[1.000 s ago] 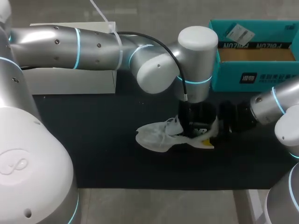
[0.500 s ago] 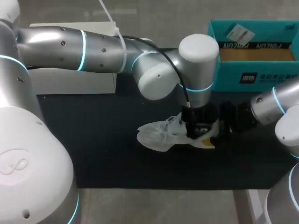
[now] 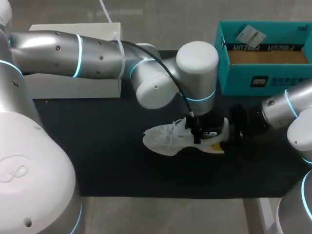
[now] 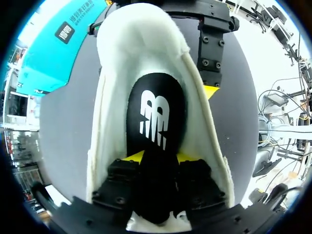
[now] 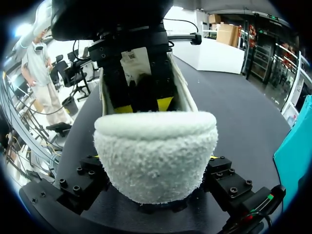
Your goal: Take the shoe out of the shoebox, open the shoe tongue, remove and reinsert the insole, then place the shoe into the shoebox
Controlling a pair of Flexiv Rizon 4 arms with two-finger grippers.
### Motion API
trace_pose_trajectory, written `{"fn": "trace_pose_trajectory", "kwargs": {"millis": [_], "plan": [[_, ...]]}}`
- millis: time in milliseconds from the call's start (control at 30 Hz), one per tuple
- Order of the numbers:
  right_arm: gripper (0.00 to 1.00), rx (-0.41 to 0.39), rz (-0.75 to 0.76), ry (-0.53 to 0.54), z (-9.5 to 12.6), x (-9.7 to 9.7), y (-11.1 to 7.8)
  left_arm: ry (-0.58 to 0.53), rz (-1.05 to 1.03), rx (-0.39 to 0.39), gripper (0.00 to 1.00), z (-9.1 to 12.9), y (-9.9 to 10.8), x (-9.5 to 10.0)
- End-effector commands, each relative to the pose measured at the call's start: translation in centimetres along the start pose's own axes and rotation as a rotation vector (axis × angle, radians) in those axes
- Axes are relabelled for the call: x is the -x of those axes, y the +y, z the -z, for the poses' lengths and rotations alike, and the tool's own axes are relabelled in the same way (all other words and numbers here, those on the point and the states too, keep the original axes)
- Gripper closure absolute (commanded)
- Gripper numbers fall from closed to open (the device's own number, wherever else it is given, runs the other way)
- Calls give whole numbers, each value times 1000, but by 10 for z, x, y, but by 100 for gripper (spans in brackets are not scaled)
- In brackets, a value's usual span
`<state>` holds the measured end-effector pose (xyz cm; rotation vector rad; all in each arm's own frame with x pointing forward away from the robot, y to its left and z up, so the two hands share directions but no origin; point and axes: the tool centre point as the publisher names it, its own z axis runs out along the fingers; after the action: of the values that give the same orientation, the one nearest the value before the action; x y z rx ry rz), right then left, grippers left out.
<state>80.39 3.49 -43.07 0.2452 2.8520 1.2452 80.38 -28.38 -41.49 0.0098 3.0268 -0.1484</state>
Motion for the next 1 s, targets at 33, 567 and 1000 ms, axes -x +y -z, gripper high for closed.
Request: {"fn": "trace_pose_trajectory", "kwargs": {"millis": [33,567,1000], "plan": [[100,-3,0,-1,-1,-6,4,-2,3,6,74,-25,-7,8],[100,-3,0,-1,-1,-6,4,114,101,-66,100,16,8,1],[100,-3,0,-1,-1,-6,4,270,149,-177,100,44,10,1]]}}
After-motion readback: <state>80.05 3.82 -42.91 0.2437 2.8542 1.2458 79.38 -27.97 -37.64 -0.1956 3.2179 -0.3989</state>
